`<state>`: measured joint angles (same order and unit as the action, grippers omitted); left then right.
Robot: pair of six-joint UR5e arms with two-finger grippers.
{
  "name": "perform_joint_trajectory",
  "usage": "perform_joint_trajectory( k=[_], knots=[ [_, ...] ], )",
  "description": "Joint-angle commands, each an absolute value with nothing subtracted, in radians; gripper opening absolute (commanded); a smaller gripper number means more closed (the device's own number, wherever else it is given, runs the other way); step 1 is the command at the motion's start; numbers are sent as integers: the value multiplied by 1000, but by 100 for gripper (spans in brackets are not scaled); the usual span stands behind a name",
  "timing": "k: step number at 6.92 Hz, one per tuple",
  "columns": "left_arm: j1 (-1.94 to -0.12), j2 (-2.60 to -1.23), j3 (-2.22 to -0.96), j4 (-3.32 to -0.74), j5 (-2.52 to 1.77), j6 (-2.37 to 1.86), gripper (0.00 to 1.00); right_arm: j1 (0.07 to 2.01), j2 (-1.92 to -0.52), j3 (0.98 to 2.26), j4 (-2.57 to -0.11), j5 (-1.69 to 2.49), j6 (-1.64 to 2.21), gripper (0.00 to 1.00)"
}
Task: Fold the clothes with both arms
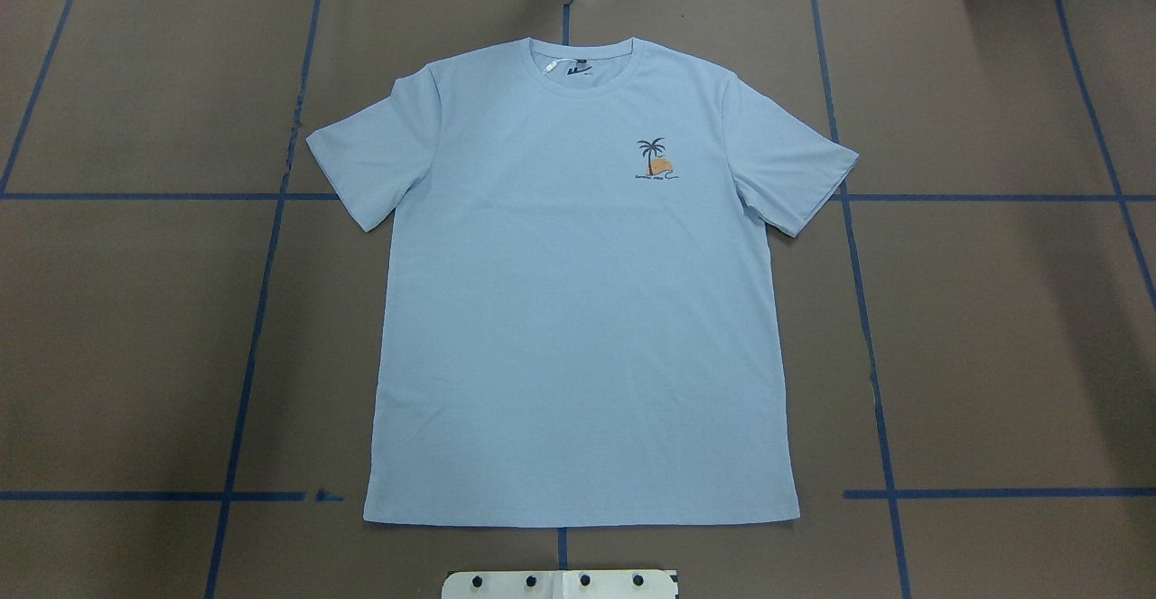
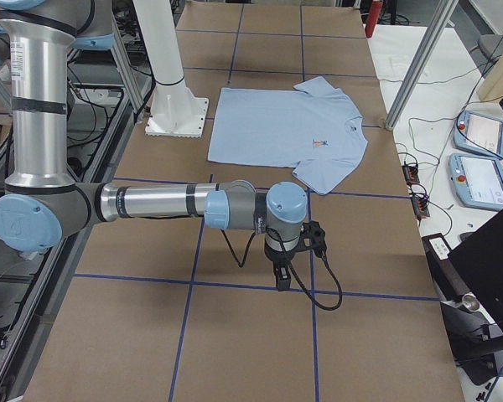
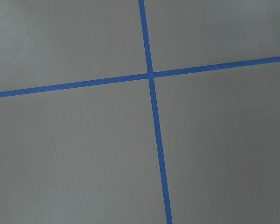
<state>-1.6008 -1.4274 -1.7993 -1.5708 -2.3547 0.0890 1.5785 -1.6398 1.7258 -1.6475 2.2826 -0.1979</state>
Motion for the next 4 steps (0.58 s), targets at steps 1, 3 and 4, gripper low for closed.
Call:
perform_joint_trajectory(
  k=[1, 3, 4],
  knots=[
    [-1601, -1428, -1799, -1571, -2359, 86, 100, 1578, -1640, 1727, -1647, 2284, -196, 100],
    [-1598, -1431, -1798, -1572, -2355, 92, 100, 1569, -1638, 1744, -1647, 2284, -196, 100],
    [-1598, -1428, -1799, -1607, -2353, 92, 100, 1553, -1631, 1746, -1644, 2281, -190, 100]
  ],
)
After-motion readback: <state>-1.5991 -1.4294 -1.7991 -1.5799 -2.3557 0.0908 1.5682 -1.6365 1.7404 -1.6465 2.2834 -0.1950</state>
